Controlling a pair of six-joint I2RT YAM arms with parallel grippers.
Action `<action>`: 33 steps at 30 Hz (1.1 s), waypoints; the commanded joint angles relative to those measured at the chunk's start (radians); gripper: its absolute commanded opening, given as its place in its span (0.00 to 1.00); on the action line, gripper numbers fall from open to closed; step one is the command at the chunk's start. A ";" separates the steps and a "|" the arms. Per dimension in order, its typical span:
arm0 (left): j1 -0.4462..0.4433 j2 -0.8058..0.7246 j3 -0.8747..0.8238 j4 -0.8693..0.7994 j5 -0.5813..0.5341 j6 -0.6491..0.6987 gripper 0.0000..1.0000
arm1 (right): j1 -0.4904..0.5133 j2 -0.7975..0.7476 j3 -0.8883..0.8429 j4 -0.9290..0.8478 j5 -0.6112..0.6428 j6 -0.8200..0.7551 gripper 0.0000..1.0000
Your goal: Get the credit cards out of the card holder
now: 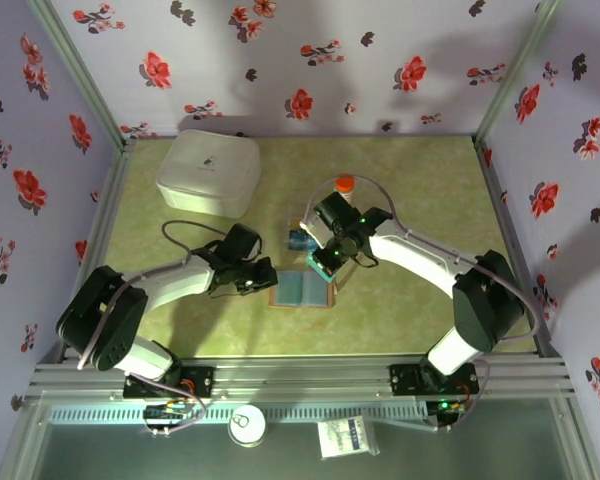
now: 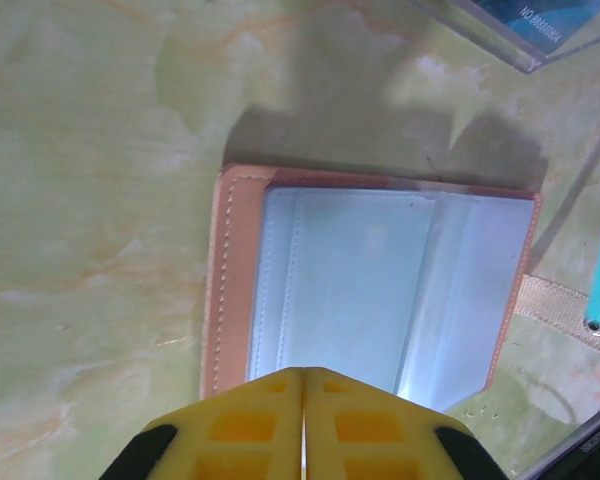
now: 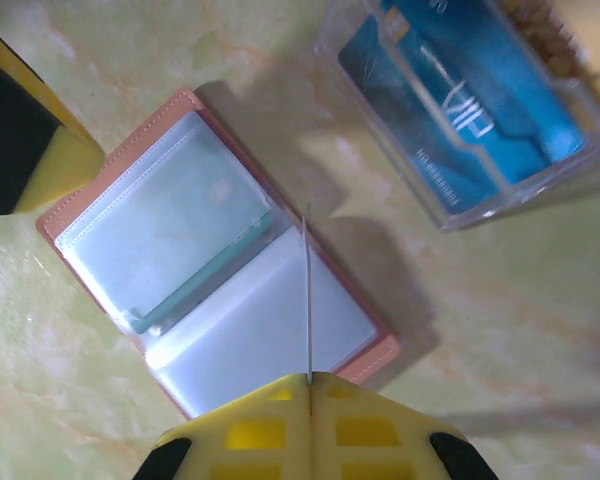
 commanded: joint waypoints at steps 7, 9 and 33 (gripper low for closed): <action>0.008 -0.080 -0.042 -0.033 -0.051 -0.002 0.10 | -0.083 0.130 0.257 -0.214 -0.059 -0.426 0.00; 0.008 -0.084 -0.041 -0.039 -0.055 -0.002 0.11 | -0.109 0.167 0.323 -0.250 -0.076 -0.456 0.00; 0.020 -0.114 -0.016 -0.144 -0.150 0.025 0.24 | -0.251 0.709 1.095 -0.524 -0.240 -0.646 0.00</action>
